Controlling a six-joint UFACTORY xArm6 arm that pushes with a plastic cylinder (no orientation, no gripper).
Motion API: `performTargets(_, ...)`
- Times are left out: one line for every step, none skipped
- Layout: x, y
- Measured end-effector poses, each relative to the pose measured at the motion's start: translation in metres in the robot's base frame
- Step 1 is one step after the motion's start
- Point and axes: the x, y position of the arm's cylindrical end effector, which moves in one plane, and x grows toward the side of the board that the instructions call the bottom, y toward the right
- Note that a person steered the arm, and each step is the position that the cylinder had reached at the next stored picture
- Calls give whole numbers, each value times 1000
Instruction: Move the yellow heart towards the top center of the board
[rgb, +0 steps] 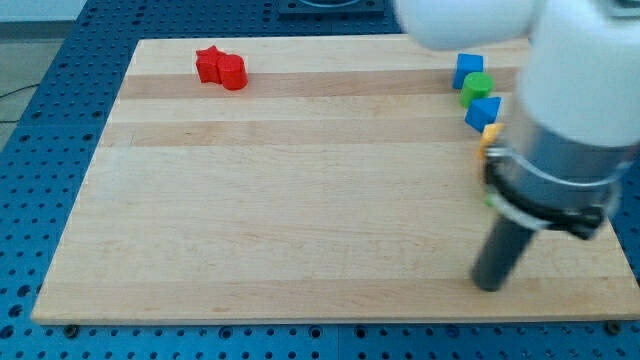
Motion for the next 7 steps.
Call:
performTargets(-29, 79)
performTargets(-56, 95)
performTargets(-80, 95)
performTargets(-95, 93)
performTargets(-103, 92)
performTargets(-105, 83)
performTargets(-110, 80)
